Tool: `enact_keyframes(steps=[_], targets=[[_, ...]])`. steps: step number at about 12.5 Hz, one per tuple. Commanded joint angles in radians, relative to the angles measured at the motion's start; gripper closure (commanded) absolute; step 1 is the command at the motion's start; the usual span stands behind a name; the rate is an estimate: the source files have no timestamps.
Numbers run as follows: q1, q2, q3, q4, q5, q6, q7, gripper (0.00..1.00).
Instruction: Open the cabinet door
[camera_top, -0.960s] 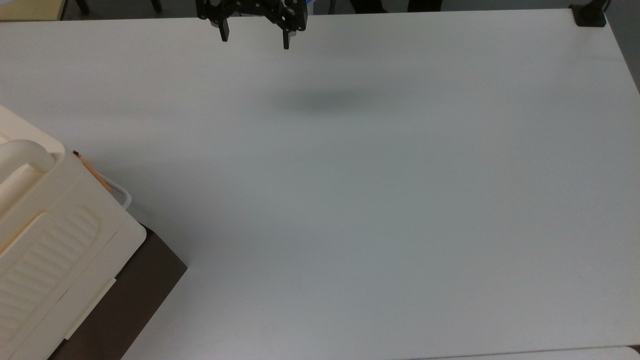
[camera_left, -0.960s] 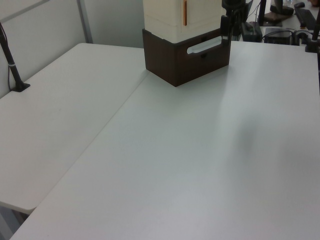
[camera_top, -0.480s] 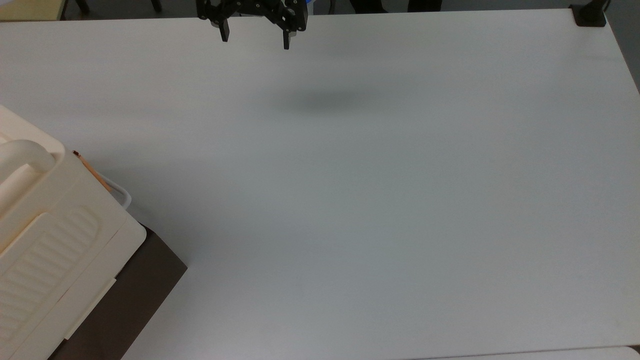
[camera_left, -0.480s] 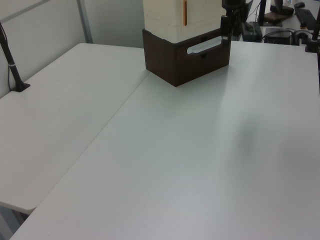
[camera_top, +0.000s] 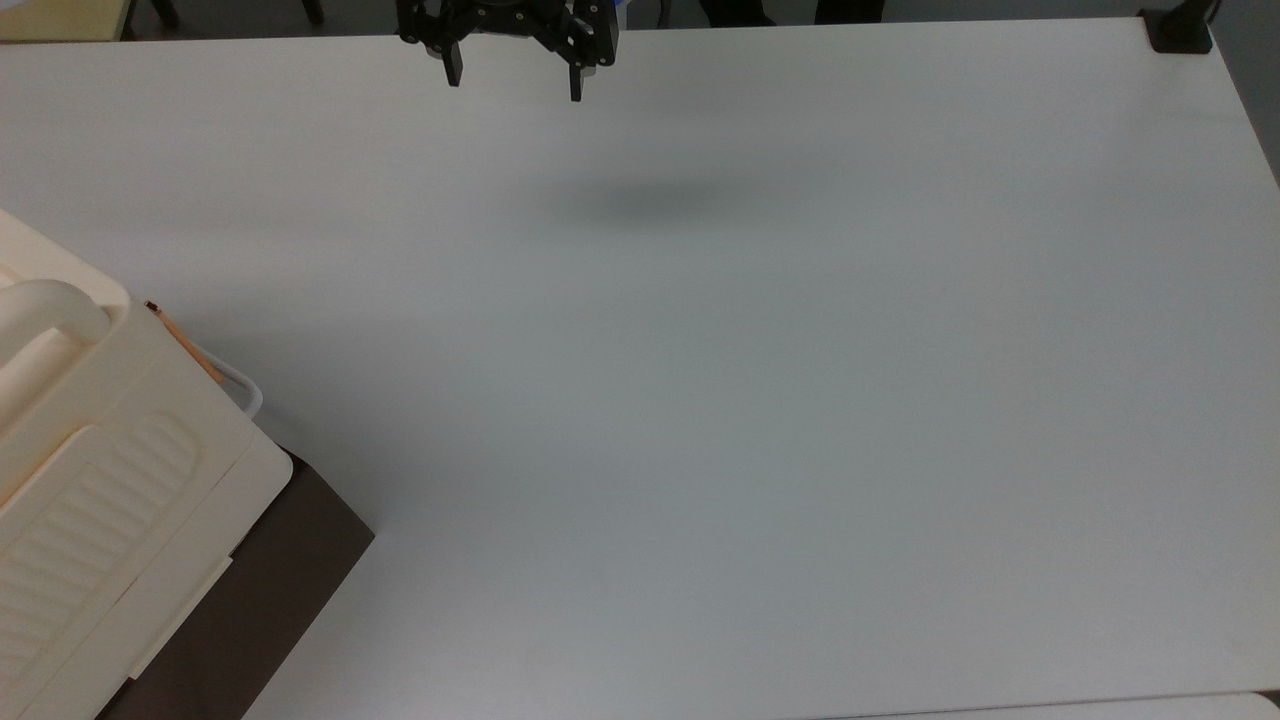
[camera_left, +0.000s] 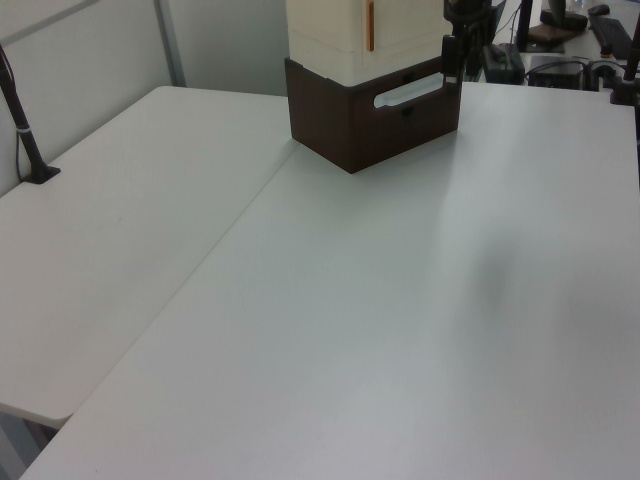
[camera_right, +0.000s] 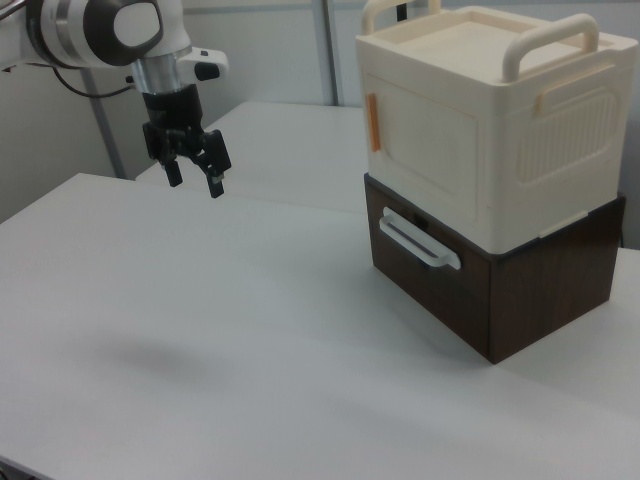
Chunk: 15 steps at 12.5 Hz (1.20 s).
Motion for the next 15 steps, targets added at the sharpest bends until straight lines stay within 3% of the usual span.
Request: enact_keyframes(steps=[1,4,7,12,15], targets=[[0.000,-0.015,-0.003,-0.016,-0.001,0.006,0.000,0.00],[-0.001,-0.010,-0.006,0.022,-0.001,0.009,0.083,0.00],[-0.003,0.080,-0.050,0.133,-0.056,0.044,0.198,0.00],[-0.029,0.116,-0.116,0.144,-0.084,0.322,0.260,0.00],[-0.055,0.136,-0.125,0.145,-0.098,0.443,0.258,0.00]])
